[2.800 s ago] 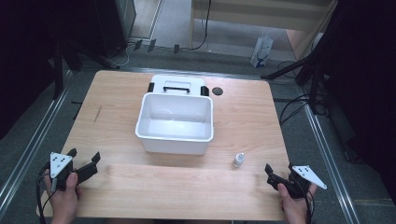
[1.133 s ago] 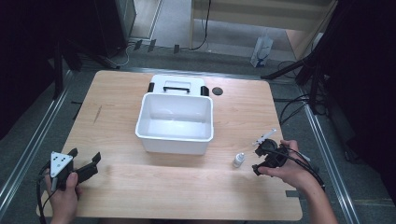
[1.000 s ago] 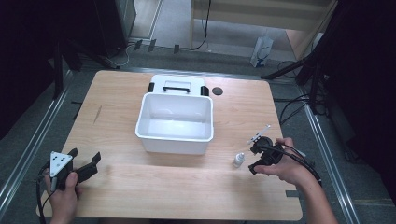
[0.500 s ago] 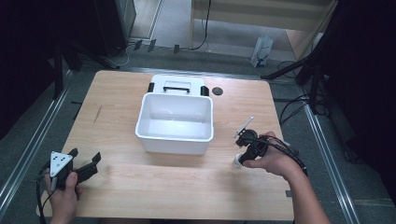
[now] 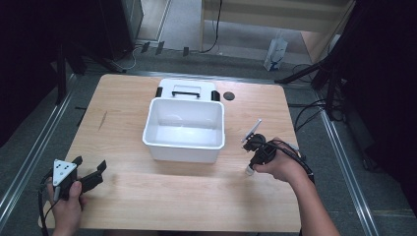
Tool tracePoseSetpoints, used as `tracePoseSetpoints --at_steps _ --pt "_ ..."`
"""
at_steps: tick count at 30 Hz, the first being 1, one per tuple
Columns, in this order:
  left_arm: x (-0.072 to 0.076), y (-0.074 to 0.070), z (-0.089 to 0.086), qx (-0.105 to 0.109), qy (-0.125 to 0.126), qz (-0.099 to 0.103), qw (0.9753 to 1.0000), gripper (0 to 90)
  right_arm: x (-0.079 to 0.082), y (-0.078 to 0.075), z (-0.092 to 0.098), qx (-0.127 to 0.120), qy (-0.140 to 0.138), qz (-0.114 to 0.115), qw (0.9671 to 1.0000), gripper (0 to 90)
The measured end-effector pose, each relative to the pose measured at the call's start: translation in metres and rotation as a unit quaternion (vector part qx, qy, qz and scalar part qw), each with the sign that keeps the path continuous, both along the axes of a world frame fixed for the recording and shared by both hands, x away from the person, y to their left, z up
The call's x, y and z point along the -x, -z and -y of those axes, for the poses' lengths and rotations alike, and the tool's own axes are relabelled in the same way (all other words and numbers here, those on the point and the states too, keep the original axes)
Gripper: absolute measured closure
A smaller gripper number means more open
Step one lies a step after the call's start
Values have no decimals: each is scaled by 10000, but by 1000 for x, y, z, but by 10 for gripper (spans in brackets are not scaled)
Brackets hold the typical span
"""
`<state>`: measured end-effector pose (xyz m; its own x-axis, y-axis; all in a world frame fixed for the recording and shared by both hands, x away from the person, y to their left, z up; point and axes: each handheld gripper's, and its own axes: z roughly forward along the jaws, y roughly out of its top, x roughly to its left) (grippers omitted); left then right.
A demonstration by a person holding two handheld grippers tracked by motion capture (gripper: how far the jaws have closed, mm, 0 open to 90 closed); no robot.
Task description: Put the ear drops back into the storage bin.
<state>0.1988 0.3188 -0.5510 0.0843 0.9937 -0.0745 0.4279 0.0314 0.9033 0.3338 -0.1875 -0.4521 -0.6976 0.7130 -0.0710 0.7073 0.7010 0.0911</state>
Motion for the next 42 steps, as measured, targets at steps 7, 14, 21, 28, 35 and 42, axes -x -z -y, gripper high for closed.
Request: tracePoseSetpoints --at_steps 7,14,21,28,35,42 --pt "0 0 0 -6 -3 -8 10000 174 -1 -7 -1 -129 -155 63 9998 720" --pt "0 0 0 -3 -18 -14 10000 174 -5 -28 0 -183 -273 206 9992 721" --pt "0 0 1 -20 -23 -6 10000 174 -12 -54 -3 -236 -262 337 9988 720" --pt "-1 0 1 -31 -13 0 10000 174 -21 -79 -10 -309 -334 515 9976 721" --pt "-1 0 1 -49 -5 18 10000 174 -27 -101 -21 -322 -368 657 9966 721" --pt "0 0 1 -49 2 5 10000 174 -30 -118 -37 -294 -461 721 9959 721"
